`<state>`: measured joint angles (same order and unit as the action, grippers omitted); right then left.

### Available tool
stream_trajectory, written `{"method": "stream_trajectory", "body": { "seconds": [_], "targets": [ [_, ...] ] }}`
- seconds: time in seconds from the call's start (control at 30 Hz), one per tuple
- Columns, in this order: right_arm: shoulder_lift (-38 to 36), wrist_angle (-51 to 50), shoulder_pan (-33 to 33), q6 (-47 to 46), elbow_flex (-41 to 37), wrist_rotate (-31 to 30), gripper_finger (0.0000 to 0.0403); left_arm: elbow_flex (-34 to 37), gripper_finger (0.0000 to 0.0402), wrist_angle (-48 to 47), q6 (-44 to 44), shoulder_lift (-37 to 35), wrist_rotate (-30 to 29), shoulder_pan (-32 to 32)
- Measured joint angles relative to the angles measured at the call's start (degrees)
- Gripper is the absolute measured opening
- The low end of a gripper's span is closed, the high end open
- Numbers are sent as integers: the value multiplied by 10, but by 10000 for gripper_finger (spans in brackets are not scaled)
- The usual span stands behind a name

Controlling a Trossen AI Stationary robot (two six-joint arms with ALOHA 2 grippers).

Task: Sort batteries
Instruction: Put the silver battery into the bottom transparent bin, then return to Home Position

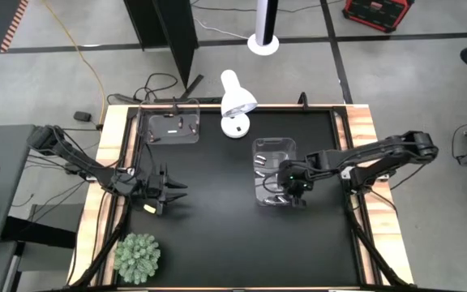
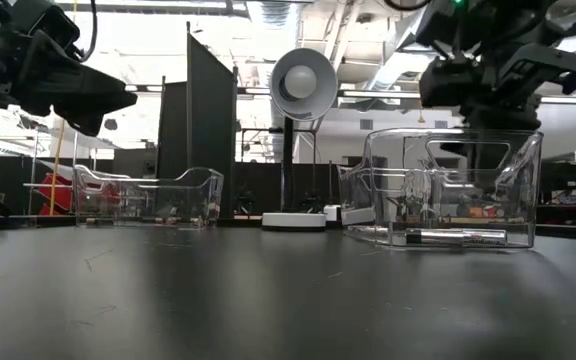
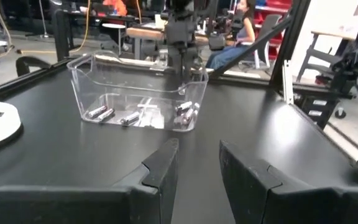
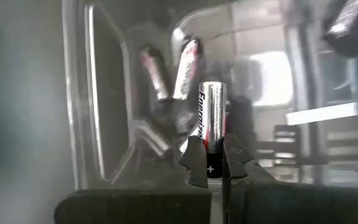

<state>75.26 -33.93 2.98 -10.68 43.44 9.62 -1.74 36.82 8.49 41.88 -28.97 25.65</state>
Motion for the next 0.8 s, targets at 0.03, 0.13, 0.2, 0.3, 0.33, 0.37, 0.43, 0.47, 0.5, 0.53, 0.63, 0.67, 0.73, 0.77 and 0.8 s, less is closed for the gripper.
{"method": "stream_trajectory", "body": {
  "seconds": [0.03, 0.13, 0.2, 0.3, 0.33, 0.37, 0.43, 0.47, 0.5, 0.53, 0.63, 0.67, 0.73, 0.77, 0.8],
  "targets": [
    [4, 0, -2, 0, 0, 10, 0, 1, 111, 2, 2, -1, 0, 0],
    [15, -1, -3, 0, 0, 28, 0, 2, 111, 0, 1, 0, 0, 0],
    [21, -1, -5, 2, 1, 37, 0, 2, 111, 2, -3, 0, -1, 0],
    [28, -3, -8, 2, 1, 50, 1, 3, 111, 0, -5, 0, -1, 0],
    [28, -4, -9, 2, 1, 55, 3, 3, 111, 0, -5, 0, -1, 0],
    [28, -5, -9, 1, 1, 57, 7, 3, 111, 0, -5, 0, -1, 0],
    [27, -1, -9, 1, 1, 65, 18, 3, 111, 0, -5, 0, -1, 0],
    [27, 1, -9, 0, 1, 65, 25, 3, 111, 0, -5, 0, -1, 0],
    [27, 1, -9, -3, 1, 65, 34, 4, 111, -1, -4, 0, -1, 0],
    [26, 3, -9, -7, 1, 65, 44, 4, 111, -2, -4, 0, -1, 0],
    [26, 8, -9, -13, 1, 64, 75, 4, 111, -2, -3, 0, -1, 0],
    [26, 12, -9, -14, 1, 61, 85, 4, 111, -2, -3, 0, -1, 0],
    [26, 15, -9, -14, 1, 56, 105, 4, 111, -2, -3, 0, -1, 0],
    [26, 14, -9, -14, 1, 55, 114, 4, 111, -2, -3, 0, -1, 0],
    [26, 14, -9, -14, 1, 55, 123, 4, 111, -2, -3, 0, -1, 0]
  ]
}}
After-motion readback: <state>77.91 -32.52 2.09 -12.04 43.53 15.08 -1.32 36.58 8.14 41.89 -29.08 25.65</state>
